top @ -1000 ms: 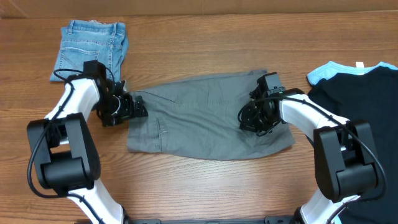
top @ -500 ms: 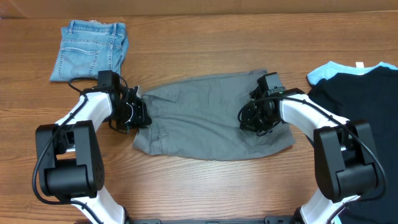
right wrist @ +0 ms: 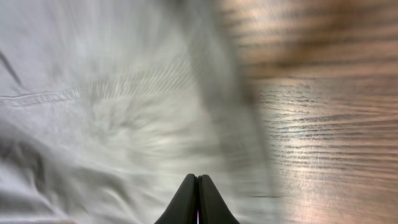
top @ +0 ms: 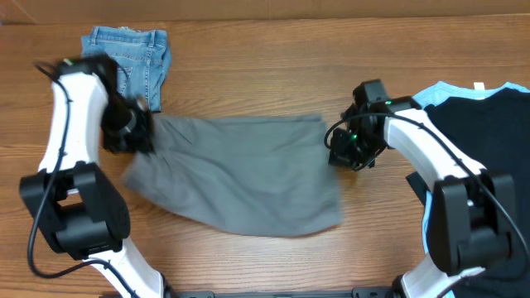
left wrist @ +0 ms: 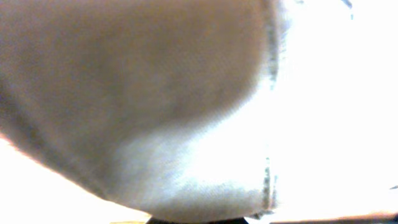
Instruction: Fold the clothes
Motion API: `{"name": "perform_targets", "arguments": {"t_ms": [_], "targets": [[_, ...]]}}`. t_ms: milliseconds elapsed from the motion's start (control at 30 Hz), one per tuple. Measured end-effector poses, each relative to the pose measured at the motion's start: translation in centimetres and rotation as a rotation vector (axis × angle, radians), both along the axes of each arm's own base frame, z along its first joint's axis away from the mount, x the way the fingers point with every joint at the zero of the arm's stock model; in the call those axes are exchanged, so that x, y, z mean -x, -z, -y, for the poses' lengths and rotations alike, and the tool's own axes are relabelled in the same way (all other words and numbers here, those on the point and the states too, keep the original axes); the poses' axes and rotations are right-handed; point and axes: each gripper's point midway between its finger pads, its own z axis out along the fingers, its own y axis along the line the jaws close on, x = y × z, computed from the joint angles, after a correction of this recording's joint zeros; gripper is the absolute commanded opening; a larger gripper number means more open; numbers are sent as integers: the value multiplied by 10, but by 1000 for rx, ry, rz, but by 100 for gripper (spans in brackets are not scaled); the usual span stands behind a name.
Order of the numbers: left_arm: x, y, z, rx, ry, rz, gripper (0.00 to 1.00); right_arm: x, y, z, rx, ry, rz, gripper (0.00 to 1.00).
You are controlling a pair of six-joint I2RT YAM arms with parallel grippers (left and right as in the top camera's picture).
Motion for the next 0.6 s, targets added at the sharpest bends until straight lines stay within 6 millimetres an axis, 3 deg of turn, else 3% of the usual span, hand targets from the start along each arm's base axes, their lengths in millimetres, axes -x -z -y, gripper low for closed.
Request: {"name": "perform_targets", "arguments": {"t_ms": [133, 233, 367, 600], "targets": [[-24, -41, -5, -52, 15, 120, 4, -11, -26, -2, -17, -5, 83, 4], [-30, -47, 11, -40, 47, 145, 4, -12, -31, -2, -18, -8, 97, 4], [-30, -49, 56, 3, 129, 144, 4, -11, -29, 0, -2, -6, 94, 4], [-21, -49, 160, 45, 329, 171, 6, -12, -28, 5, 28, -3, 97, 4]]}}
